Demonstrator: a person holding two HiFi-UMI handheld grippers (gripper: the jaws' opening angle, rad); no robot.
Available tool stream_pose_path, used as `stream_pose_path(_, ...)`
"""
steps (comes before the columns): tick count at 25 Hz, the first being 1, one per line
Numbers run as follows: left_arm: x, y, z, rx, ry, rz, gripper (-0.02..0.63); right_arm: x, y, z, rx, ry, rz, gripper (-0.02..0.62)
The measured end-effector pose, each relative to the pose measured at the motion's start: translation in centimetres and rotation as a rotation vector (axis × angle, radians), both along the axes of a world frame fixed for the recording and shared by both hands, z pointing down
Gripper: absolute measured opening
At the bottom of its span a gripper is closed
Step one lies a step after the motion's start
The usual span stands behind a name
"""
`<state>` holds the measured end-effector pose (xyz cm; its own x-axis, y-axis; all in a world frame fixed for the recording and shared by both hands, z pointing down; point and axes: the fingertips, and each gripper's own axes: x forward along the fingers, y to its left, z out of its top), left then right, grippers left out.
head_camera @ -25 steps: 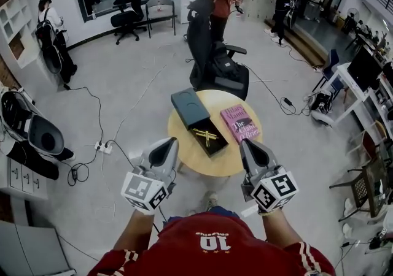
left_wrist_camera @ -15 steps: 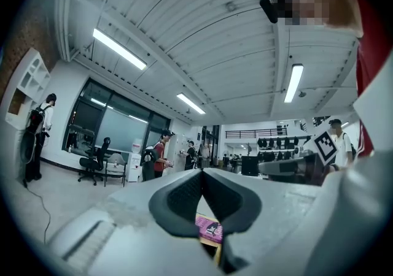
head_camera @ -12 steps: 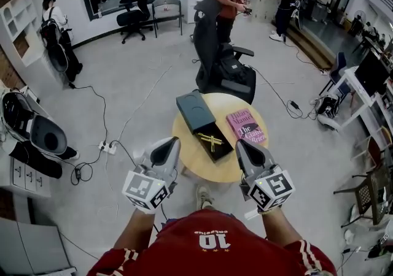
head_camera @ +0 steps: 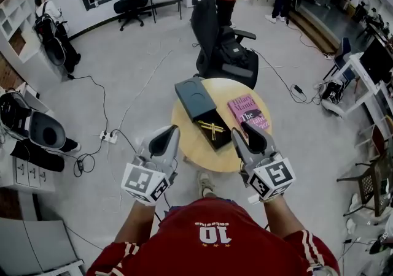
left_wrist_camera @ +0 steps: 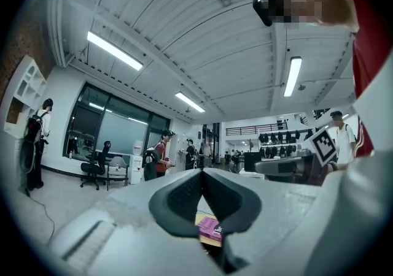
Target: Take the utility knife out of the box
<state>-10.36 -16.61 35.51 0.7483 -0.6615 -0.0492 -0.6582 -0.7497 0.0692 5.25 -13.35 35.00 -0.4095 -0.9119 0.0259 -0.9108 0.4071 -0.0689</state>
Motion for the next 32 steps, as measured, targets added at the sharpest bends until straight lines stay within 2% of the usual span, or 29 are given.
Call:
stream_pose_path(5, 0.3, -1.1, 0.6, -0.016, 0.01, -0.012, 0.003, 0.7, -1.8, 2.3, -0.035, 0.007, 0.002, 0.169)
stream_pose_path(12, 0.8, -2.7, 1.4, -0.035, 0.009, -0.011, 0.003, 1.1, -5.1, 7.2, -0.123, 0.023, 0.015, 0.172)
stream_pose_path(25, 2.4, -6.4, 3.6, -0.062, -0.009, -0.014, 0.003, 3.0, -11.9, 23.9, -0.368, 0.114, 0.042, 0.158)
stream_pose_path(32, 3.3, -8.3, 5.1, -0.1, -0.038, -0.01, 0.003, 2.6, -14.5, 33.4, -0.566, 0.207, 0.015, 0.15)
